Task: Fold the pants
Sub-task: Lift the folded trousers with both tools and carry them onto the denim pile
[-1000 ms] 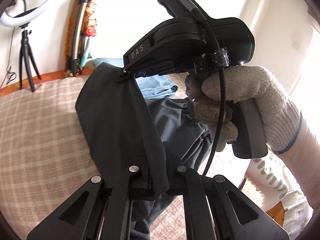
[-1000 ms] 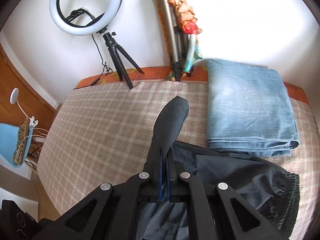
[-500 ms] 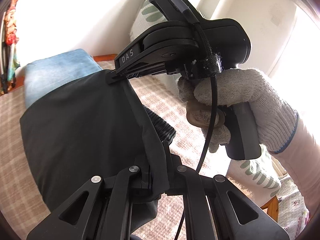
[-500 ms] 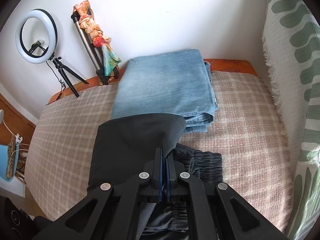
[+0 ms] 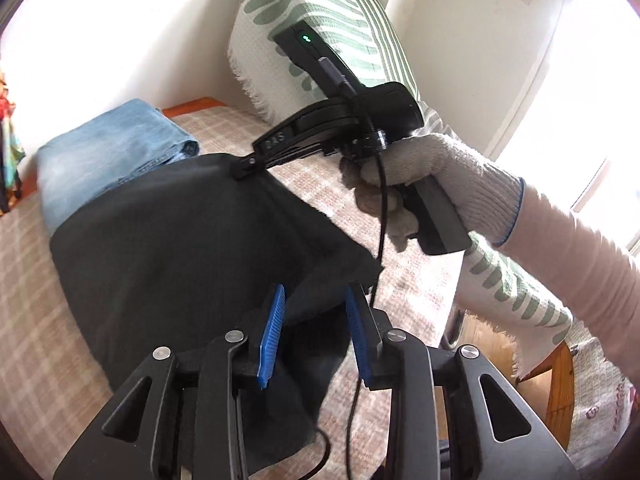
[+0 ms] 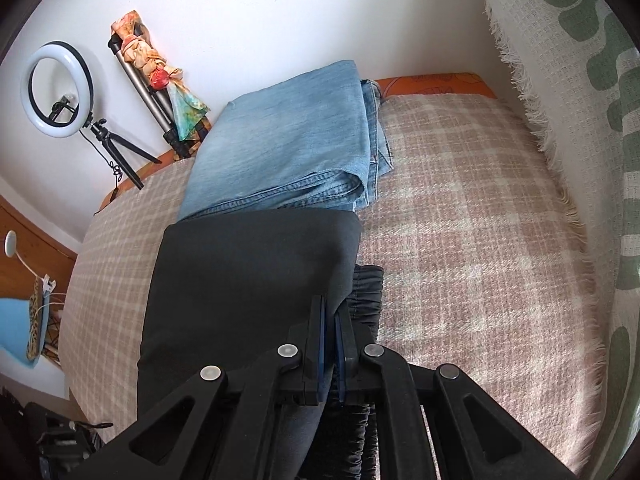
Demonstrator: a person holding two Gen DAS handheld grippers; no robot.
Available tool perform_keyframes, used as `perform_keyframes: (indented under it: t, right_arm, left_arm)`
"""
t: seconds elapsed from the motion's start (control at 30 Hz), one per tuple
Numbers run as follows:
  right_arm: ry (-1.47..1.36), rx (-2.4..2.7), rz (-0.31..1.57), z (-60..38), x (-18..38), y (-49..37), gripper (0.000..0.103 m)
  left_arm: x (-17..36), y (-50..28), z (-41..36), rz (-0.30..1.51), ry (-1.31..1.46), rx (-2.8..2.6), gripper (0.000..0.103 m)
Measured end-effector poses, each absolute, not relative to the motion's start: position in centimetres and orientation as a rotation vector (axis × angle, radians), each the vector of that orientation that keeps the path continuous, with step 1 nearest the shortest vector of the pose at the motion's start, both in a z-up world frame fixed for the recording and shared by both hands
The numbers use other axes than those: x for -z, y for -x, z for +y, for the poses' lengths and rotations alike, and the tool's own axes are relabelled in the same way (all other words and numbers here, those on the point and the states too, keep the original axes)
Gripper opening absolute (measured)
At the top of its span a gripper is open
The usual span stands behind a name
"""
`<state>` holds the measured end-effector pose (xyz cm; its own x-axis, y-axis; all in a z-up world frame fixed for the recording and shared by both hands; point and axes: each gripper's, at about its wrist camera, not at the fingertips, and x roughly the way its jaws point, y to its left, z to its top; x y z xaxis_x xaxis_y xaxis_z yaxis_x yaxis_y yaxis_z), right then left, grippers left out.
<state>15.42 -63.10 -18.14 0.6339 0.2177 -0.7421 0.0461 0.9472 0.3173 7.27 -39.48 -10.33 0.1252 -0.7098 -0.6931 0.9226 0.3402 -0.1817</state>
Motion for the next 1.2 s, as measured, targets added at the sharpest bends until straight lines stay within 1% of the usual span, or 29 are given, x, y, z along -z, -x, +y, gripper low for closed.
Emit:
perform_keyframes:
  t: [0.03,0.07,0.1,0.13,0.27,0.3,0.33,0.37,0.43,0.47,0.53,0.73,0.8,0.83,0.87,0.97,1.0,1.03,1.07,1.1,1.13,1.17,1.2]
  right_arm:
    - [-0.334,-0.124,0.878,-63.3,18.0,-15.4,0.026]
    - [-0.355,-0.148,0.865,-63.6,17.8,-15.3,0.046]
    - [-0.38,-0.168,0.849,-63.8,17.7,-15.4,0.051]
    - [-0.407,-0.17,0.837,-64.1,17.7,-15.6,0.052]
    - [-0.449,-0.115,0.881,-64.6,19.2,-18.2,0.052]
    - [-0.439,-0.105,0.883,-64.3,19.5,-18.6,0.05]
    - [-0.426,-0.104,0.875,-63.9,19.6,-18.9,0.04]
    - [-0.41,-0.096,0.863,-63.6,19.5,-19.0,0.032]
    - [-0.356,-0.069,0.832,-62.6,18.9,-18.9,0.005]
    - [-0.322,-0.055,0.816,-62.2,18.5,-18.8,0.002]
    - [-0.265,-0.014,0.794,-61.7,17.8,-18.9,0.001]
    - [-0.219,0.015,0.834,-61.8,18.1,-19.9,0.001]
    - [-0.233,0.008,0.841,-62.1,18.3,-19.6,0.009]
    - [-0.247,-0.004,0.84,-62.4,18.3,-19.3,0.015]
    - [-0.262,-0.013,0.832,-62.7,18.2,-18.7,0.028]
    - [-0.309,0.0,0.813,-64.1,17.8,-16.9,0.05]
    - [-0.34,-0.015,0.809,-64.6,17.7,-16.3,0.055]
    - [-0.374,-0.029,0.803,-65.1,17.6,-15.6,0.065]
    - [-0.404,-0.05,0.795,-65.5,17.5,-14.9,0.073]
    - [-0.423,-0.077,0.791,-65.7,17.4,-14.4,0.075]
    - [-0.435,-0.103,0.792,-65.8,17.5,-13.9,0.079]
    - [-0.439,-0.119,0.8,-65.8,17.5,-13.6,0.083]
    - [-0.44,-0.133,0.811,-65.7,17.8,-13.4,0.085]
  left_arm:
    - [10.3,-7.6,-38.1,0.778,-0.34,1.196,0.03]
    - [10.3,-7.8,-37.4,0.78,-0.352,1.171,0.03]
    - [10.4,-8.3,-36.5,0.789,-0.363,1.148,0.03]
    - [10.7,-8.7,-35.7,0.797,-0.376,1.123,0.03]
    - [13.5,-11.7,-34.5,0.872,-0.393,1.02,0.03]
    - [14.1,-12.0,-33.9,0.898,-0.386,1.014,0.03]
    - [14.6,-12.1,-33.5,0.913,-0.39,1.005,0.03]
    - [15.1,-12.1,-33.2,0.921,-0.402,1.001,0.03]
    - [15.9,-12.1,-32.8,0.932,-0.419,0.99,0.03]
    - [16.2,-12.1,-32.7,0.943,-0.413,0.994,0.03]
    - [16.7,-12.3,-32.7,0.971,-0.392,1.01,0.03]
    - [18.2,-10.8,-35.3,1.011,-0.398,1.082,0.03]
    - [17.7,-9.7,-35.9,0.983,-0.433,1.096,0.03]
    - [17.4,-9.4,-36.0,0.965,-0.448,1.101,0.03]
    - [17.1,-9.4,-35.9,0.949,-0.454,1.096,0.03]
    - [15.8,-10.1,-34.8,0.93,-0.415,1.069,0.03]
    - [15.4,-10.7,-34.4,0.925,-0.394,1.058,0.033]
    - [14.9,-11.3,-33.9,0.916,-0.375,1.046,0.042]
    - [14.5,-11.9,-33.5,0.902,-0.357,1.026,0.047]
    - [14.1,-12.7,-33.0,0.891,-0.337,1.001,0.056]
    - [13.9,-13.7,-32.6,0.892,-0.308,0.977,0.059]
    - [13.9,-14.8,-32.3,0.909,-0.27,0.961,0.059]
    - [13.9,-15.9,-32.1,0.931,-0.227,0.95,0.059]
